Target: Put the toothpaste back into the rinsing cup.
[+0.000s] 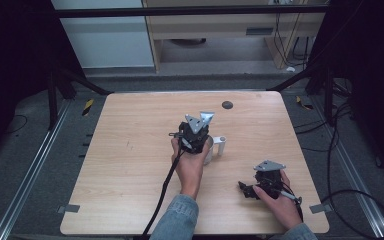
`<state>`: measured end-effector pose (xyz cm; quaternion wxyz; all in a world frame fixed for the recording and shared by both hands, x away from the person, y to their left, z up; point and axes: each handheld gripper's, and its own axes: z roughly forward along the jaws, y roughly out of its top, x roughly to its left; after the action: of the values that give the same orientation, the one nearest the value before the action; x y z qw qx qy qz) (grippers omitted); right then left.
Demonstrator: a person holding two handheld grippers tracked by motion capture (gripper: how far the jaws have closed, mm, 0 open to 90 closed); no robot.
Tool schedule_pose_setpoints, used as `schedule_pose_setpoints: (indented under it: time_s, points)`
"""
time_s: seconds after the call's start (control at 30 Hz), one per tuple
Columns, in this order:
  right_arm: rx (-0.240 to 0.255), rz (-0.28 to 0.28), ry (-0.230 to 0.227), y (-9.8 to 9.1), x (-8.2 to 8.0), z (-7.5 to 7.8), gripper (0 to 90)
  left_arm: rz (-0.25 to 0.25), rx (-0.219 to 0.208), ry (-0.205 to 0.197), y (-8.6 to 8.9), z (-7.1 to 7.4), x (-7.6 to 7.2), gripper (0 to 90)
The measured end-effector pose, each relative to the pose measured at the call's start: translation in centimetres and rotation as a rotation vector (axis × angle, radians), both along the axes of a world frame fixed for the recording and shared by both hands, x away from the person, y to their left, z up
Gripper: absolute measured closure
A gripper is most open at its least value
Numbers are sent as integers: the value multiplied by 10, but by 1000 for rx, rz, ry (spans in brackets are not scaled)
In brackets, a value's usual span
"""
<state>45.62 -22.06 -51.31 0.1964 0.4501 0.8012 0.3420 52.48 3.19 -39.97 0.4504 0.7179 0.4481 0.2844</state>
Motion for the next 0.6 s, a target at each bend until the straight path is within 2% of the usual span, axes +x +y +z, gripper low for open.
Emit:
schedule_pose_setpoints:
  time_s: [0.37, 0.6]
  points:
    - [-1, -1, 0, 0, 0, 0, 7, -1, 13, 23, 0, -6, 4, 784]
    - [0, 0, 2, 0, 0, 0, 7, -3, 17, 42, -1, -5, 7, 780]
